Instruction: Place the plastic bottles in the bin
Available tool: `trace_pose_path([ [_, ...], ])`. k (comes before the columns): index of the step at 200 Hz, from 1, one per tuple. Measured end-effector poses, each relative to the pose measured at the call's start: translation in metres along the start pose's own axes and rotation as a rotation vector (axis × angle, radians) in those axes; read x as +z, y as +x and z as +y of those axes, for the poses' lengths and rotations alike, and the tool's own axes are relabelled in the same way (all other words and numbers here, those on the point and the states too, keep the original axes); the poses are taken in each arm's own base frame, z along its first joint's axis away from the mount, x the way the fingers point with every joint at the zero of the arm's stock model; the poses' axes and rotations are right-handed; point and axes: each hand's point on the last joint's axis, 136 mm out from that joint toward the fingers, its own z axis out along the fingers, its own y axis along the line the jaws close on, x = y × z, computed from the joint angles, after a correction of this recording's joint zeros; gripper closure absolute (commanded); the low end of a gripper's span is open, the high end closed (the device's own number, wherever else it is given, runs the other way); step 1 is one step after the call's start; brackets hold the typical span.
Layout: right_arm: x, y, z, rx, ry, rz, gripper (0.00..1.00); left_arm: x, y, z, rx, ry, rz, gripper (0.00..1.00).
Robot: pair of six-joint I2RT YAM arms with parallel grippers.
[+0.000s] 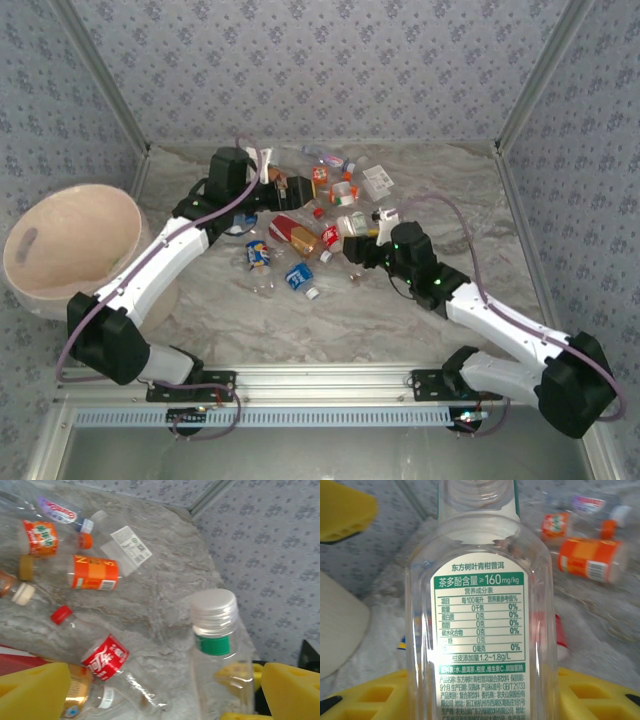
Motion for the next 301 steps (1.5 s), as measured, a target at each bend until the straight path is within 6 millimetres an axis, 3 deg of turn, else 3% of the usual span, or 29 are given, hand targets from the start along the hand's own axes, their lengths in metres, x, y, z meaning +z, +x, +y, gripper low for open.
trace_pose_path([
  [50,0.015,-0.006,0.027,-0.032,-0.152,-0.006,0.57,0.009,-0.004,-0.012,-0.054,0.053,0.021,0.02],
  [90,0.021,-0.014,0.041,-0.042,-0.214,-0.019,0.57,0.027,0.002,-0.009,-0.09,0.045,0.056,0.11],
  [127,0.025,-0.018,0.053,-0.05,-0.259,-0.017,0.56,0.041,0.008,-0.008,-0.121,0.047,0.078,0.32],
  [177,0.04,-0.014,0.059,-0.048,-0.286,0.021,0.53,0.044,0.006,-0.002,-0.131,0.006,0.053,0.46],
  [243,0.047,-0.014,0.064,-0.083,-0.334,0.063,0.22,0.044,-0.003,0.0,-0.117,-0.007,0.041,0.59],
  [278,0.043,-0.017,0.052,-0.102,-0.348,0.075,0.08,0.046,-0.004,0.007,-0.123,-0.018,0.04,0.6],
  [284,0.042,-0.017,0.05,-0.105,-0.346,0.08,0.0,0.046,-0.004,0.008,-0.124,-0.019,0.039,0.6],
  [301,0.035,-0.019,0.041,-0.109,-0.332,0.091,0.0,0.045,-0.007,0.011,-0.127,-0.026,0.033,0.6],
])
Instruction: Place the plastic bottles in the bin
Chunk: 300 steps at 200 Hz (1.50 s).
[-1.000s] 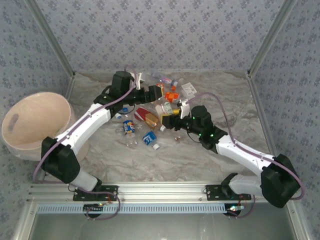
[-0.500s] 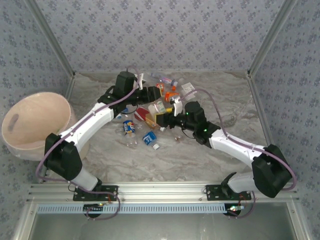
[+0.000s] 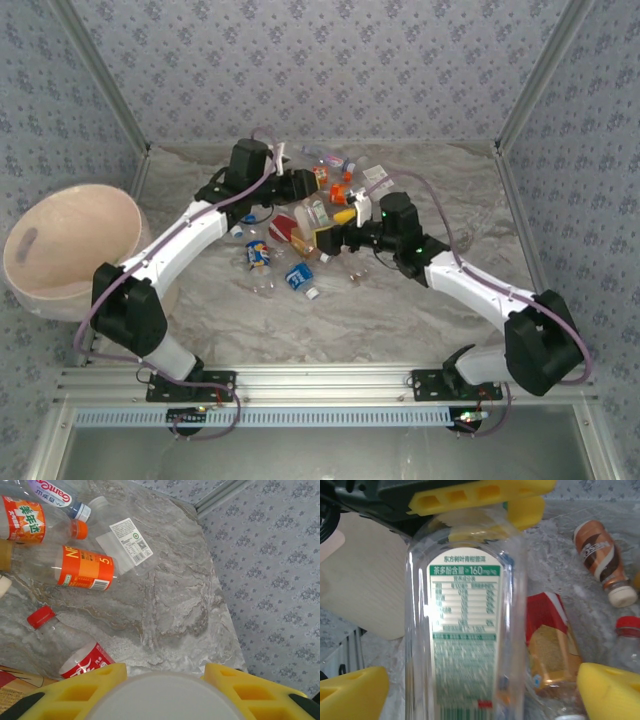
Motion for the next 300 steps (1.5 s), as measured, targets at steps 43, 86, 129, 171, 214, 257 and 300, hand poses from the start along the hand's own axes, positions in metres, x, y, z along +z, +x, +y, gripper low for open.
trace_pose_path([
  [43,-0.041,-0.019,-0.007,-0.057,0.108,-0.084,0.0,-0.013,0.003,0.018,0.002,-0.059,-0.034,0.6],
  [86,-0.068,-0.026,-0.06,0.018,0.404,-0.201,0.0,-0.055,0.0,0.023,0.076,-0.179,-0.104,0.6],
  [129,-0.084,-0.021,-0.095,0.117,0.56,-0.278,0.0,-0.113,-0.026,0.017,0.191,-0.309,-0.237,0.59],
  [171,-0.09,-0.027,-0.101,0.17,0.594,-0.331,0.0,-0.16,-0.057,0.011,0.297,-0.453,-0.339,0.59],
  [214,-0.092,-0.034,-0.101,0.201,0.588,-0.373,0.0,-0.23,-0.098,-0.006,0.412,-0.649,-0.505,0.58],
  [257,-0.095,-0.042,-0.102,0.205,0.588,-0.409,0.0,-0.329,-0.12,0.015,0.402,-1.025,-0.659,0.57],
  [300,-0.096,-0.048,-0.101,0.189,0.582,-0.433,0.0,-0.425,-0.104,0.076,0.217,-1.391,-0.687,0.56],
])
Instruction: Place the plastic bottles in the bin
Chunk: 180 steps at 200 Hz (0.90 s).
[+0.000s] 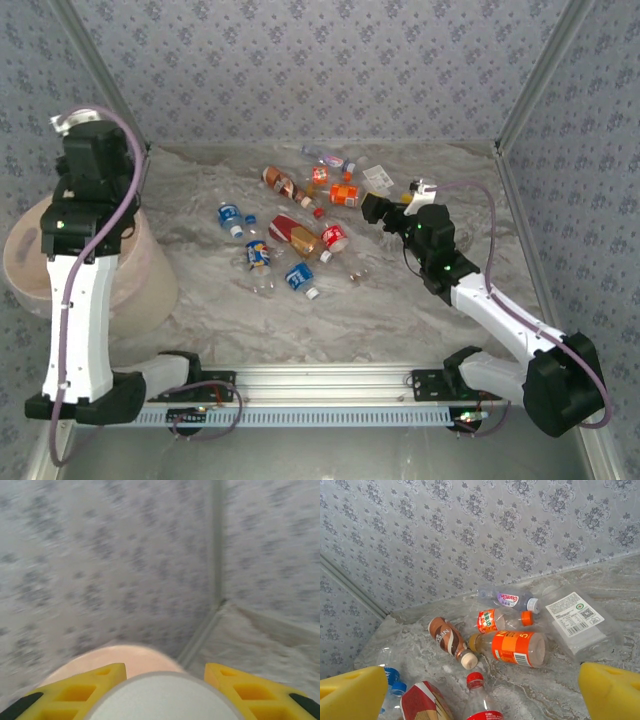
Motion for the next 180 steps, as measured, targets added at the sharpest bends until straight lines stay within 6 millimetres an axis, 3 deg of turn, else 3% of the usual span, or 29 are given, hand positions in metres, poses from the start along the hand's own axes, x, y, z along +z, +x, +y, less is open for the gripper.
trace_pose_path([
  [35,0.0,-0.001,0.0,-0.004,-0.001,-0.001,0.0,0.019,0.025,0.049,-0.005,-0.162,0.101,0.56],
  [71,0.0,-0.003,0.002,-0.007,0.001,0.004,0.0,0.047,0.068,0.085,-0.009,-0.297,0.275,0.56],
  [113,0.0,-0.01,0.005,-0.007,0.0,0.002,0.0,0.072,0.129,0.093,-0.021,-0.31,0.469,0.54],
  [144,0.002,-0.008,0.005,-0.009,0.005,0.01,0.0,0.077,0.149,0.093,-0.043,-0.32,0.546,0.51],
  [180,0.004,-0.001,0.002,-0.015,0.015,0.034,0.0,0.085,0.164,0.09,-0.056,-0.337,0.609,0.39],
])
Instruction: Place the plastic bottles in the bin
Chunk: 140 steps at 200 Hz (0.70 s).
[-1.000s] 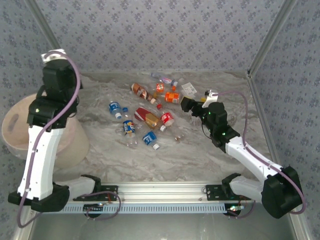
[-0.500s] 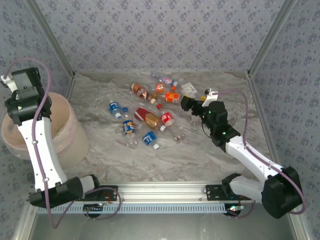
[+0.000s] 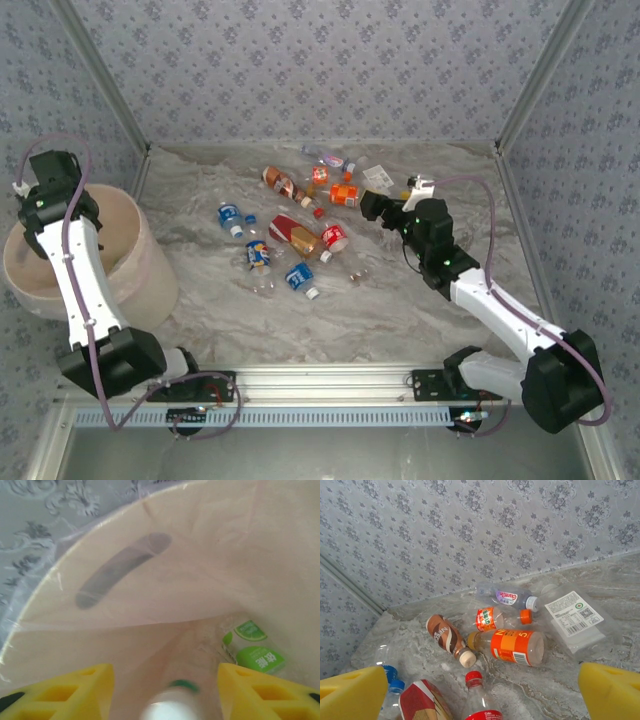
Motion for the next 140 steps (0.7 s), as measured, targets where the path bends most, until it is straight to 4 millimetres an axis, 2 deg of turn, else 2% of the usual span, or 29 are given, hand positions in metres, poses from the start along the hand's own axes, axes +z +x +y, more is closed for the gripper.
trace_pose_path([
  [26,0.001,0.006,-0.002,-0.003,0.011,0.025,0.0,0.004,0.002,-0.009,-0.009,0.033,0.021,0.29],
  [54,0.005,0.013,-0.005,-0.005,0.02,0.049,0.0,-0.013,-0.005,-0.014,-0.071,0.13,-0.033,0.2],
  [76,0.011,0.022,-0.008,-0.005,0.034,0.087,0.0,-0.045,-0.017,-0.016,-0.134,0.24,-0.147,0.14],
  [96,0.018,0.031,-0.007,-0.011,0.037,0.133,0.0,-0.084,-0.024,-0.032,-0.139,0.378,-0.251,0.09],
  [113,0.022,0.037,-0.003,-0.017,0.03,0.168,0.0,-0.115,-0.024,-0.057,-0.098,0.509,-0.307,0.05],
  [140,0.025,0.053,0.001,-0.031,0.023,0.231,0.0,-0.16,-0.017,-0.109,-0.002,0.731,-0.345,0.02],
])
